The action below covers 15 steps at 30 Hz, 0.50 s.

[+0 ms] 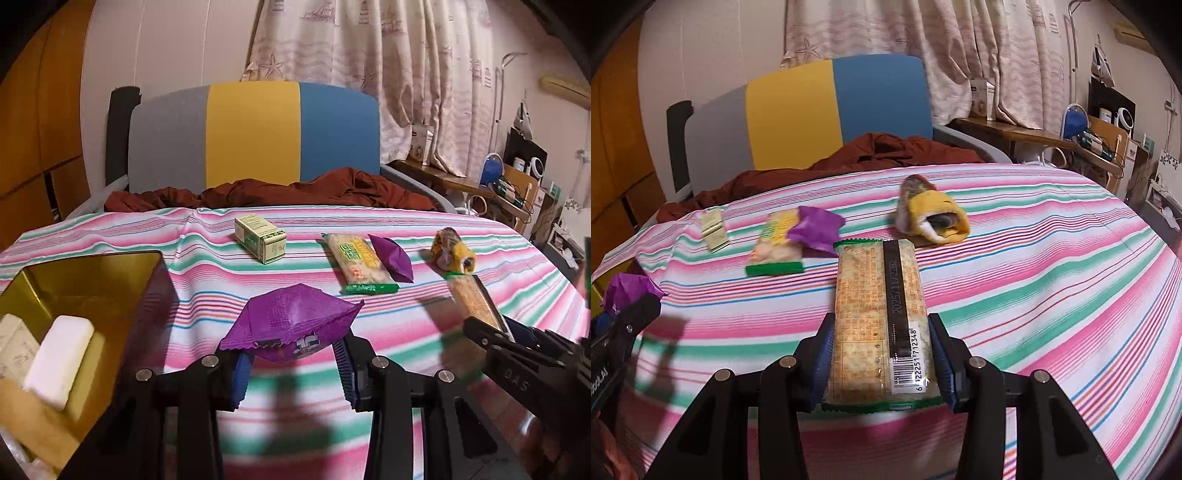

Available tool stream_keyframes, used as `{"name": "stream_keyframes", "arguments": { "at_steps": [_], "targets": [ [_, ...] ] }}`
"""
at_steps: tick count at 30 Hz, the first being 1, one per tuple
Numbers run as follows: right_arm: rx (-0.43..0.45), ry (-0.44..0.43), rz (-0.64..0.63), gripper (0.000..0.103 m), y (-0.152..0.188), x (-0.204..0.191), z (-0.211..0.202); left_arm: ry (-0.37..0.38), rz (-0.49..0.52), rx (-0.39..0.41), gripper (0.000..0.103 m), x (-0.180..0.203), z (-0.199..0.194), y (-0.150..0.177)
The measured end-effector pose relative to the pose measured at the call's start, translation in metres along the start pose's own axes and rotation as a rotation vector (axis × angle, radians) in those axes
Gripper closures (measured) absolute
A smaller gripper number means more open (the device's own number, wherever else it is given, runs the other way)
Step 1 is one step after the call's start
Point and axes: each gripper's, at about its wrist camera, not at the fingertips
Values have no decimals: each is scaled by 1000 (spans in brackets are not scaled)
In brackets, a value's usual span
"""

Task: Organize objects
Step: 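Carry the purple packet into the gold tray and open the left tool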

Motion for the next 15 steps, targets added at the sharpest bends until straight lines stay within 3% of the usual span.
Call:
{"name": "stream_keyframes", "arguments": {
  "at_steps": [7,15],
  "targets": [
    [-12,-15,-9,55,16,-18,-5,35,-25,36,63,-16,-30,4],
    [-28,-5,-30,55,27,-29,-8,83,-160,-3,63,-70,-59,3]
  ]
}}
Point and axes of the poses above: each gripper's, at about its wrist camera, not at the fingertips, and z roughly the way its jaws point, x to its right, y to its underside, and after that the axes turned 15 degrees about -y, right-handed
